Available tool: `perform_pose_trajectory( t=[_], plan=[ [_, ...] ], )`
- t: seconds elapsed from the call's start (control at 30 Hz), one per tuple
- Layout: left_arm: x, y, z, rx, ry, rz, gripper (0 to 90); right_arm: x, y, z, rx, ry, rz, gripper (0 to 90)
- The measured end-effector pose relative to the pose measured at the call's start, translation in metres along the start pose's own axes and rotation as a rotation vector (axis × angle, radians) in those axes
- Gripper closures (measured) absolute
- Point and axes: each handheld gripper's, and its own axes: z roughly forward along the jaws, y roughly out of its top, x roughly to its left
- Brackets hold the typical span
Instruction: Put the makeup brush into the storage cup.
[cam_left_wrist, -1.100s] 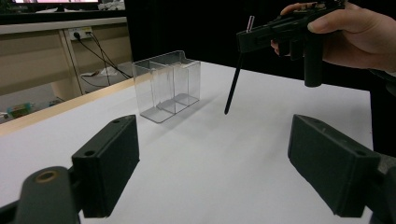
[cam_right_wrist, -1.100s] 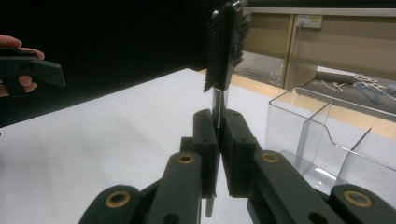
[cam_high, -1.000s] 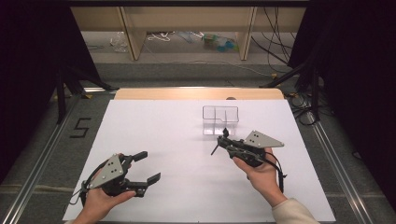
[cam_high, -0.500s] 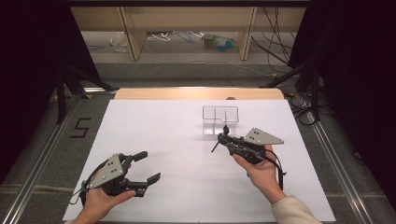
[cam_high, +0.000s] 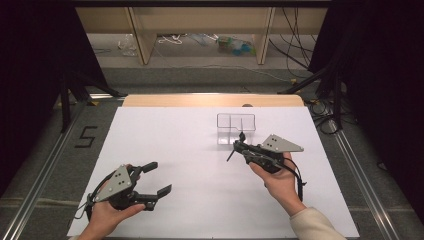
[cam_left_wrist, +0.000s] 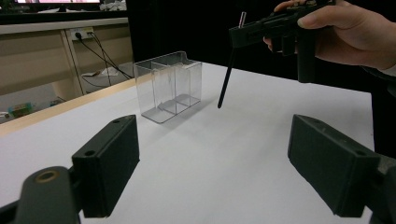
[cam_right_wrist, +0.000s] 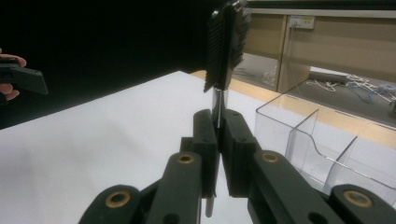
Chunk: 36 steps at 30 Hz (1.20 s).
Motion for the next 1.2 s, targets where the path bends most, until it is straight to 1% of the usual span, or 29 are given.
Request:
perform_pose_trajectory(
  t=[0.03,0.07,0.1,0.2,0.23,0.3,0.33,0.37,0.4,0.43,0.47,0.5,0.57,0.6,0.63,0.67,0.7,0.73,0.77,0.8,0.83,0.87,0.9,0.93,0.97,1.0,1.1,1.2],
  plan=[
    [-0.0001,-0.0001,0.0,0.001,0.002,-0.001,16.7,-0.0011,0.0006,-0.0005,0.004,-0.011,-0.012,85.4],
    [0.0,-0.0001,0.0,0.001,0.003,0.0,16.8,-0.0016,0.001,-0.0003,0.002,-0.012,-0.015,85.4],
    [0.0,-0.0001,0.0,0.001,0.003,0.0,16.8,-0.002,0.0011,0.0006,-0.008,-0.014,-0.015,85.4],
    [0.0004,0.0001,0.0,0.0,0.0,0.005,16.7,-0.003,0.0023,0.001,-0.011,-0.024,-0.018,85.4],
    [0.0004,0.0001,0.0,0.0,0.0,0.005,16.7,-0.0033,0.003,0.0007,-0.004,-0.02,-0.015,85.4],
    [0.0005,0.0,0.0,0.001,0.0,0.005,16.8,-0.0042,0.0036,0.0012,-0.015,-0.021,-0.016,85.4],
    [0.0004,0.0,0.0001,0.0,0.0,0.004,16.8,-0.003,0.0037,0.0012,-0.006,-0.014,0.009,85.4],
    [0.0004,0.0001,0.0001,0.001,0.0,0.004,16.7,-0.0035,0.0045,0.0003,0.012,-0.013,0.006,85.4],
    [0.0004,0.0001,0.0001,0.0,0.0,0.005,16.8,-0.0034,0.0044,0.0011,0.001,-0.017,0.008,85.4],
    [0.0005,0.0001,0.0001,0.0,0.0,0.005,16.7,-0.0039,0.0045,0.002,-0.012,-0.016,0.001,85.4],
    [0.0006,0.0001,0.0,0.001,0.0,0.006,16.7,-0.0044,0.0051,0.0015,-0.005,-0.021,-0.006,85.4],
    [0.0003,-0.0001,0.0,0.002,0.005,-0.001,16.7,-0.0052,0.0054,0.0018,-0.011,-0.028,-0.019,85.4],
    [0.0002,-0.0001,-0.0001,0.001,0.005,-0.004,16.8,-0.0056,0.0055,0.0026,-0.015,-0.028,-0.021,85.4],
    [0.0004,-0.0003,0.0004,-0.005,0.001,-0.003,16.7,-0.0055,0.0061,0.002,-0.001,-0.04,-0.021,85.4],
    [0.0005,-0.0004,0.0006,-0.008,-0.001,-0.004,16.8,-0.0052,0.006,0.0028,-0.003,-0.021,-0.004,85.4],
    [0.0005,-0.0005,0.0008,-0.01,-0.002,-0.003,16.7,-0.0052,0.0061,0.0029,-0.003,-0.022,-0.003,85.4],
    [-0.0001,-0.0002,-0.0002,0.002,0.007,-0.009,16.8,-0.0052,0.0062,0.0038,-0.009,-0.023,-0.003,85.4],
    [0.0,-0.0006,0.0006,-0.007,0.002,-0.013,16.7,-0.0047,0.0064,0.0037,-0.004,-0.024,0.006,85.4],
    [0.0,-0.0003,0.0001,0.0,0.006,-0.011,16.8,-0.005,0.007,0.0032,0.01,-0.026,0.001,85.4],
    [0.0,-0.0003,0.0001,0.002,0.006,-0.01,16.8,-0.0057,0.0072,0.0035,0.009,-0.024,-0.01,85.4],
    [0.0,-0.0004,0.0001,0.001,0.006,-0.01,16.8,-0.0057,0.0073,0.0039,0.008,-0.029,-0.009,85.4],
    [0.0,-0.0004,0.0001,0.001,0.006,-0.01,16.8,-0.0068,0.0073,0.0045,-0.004,-0.042,-0.024,85.4],
    [0.0,-0.0003,0.0001,0.001,0.007,-0.01,16.8,-0.0072,0.0075,0.0048,-0.004,-0.039,-0.024,85.4],
    [0.0001,-0.0003,0.0001,0.001,0.007,-0.01,16.8,-0.0061,0.0074,0.0049,0.003,-0.033,-0.005,85.4],
    [0.0001,-0.0003,0.0001,0.0,0.007,-0.011,16.8,-0.0066,0.0076,0.0051,0.001,-0.035,-0.008,85.4],
    [0.0001,-0.0004,0.0001,0.0,0.006,-0.011,16.8,-0.0076,0.0078,0.0056,-0.006,-0.039,-0.021,85.4],
    [0.0002,-0.0004,0.0002,0.0,0.006,-0.012,16.8,-0.008,0.0088,0.0061,-0.01,-0.047,-0.02,85.4],
    [0.0003,-0.0004,0.0002,-0.001,0.005,-0.012,16.9,-0.0092,0.01,0.0059,-0.007,-0.042,-0.02,85.4]
  ],
)
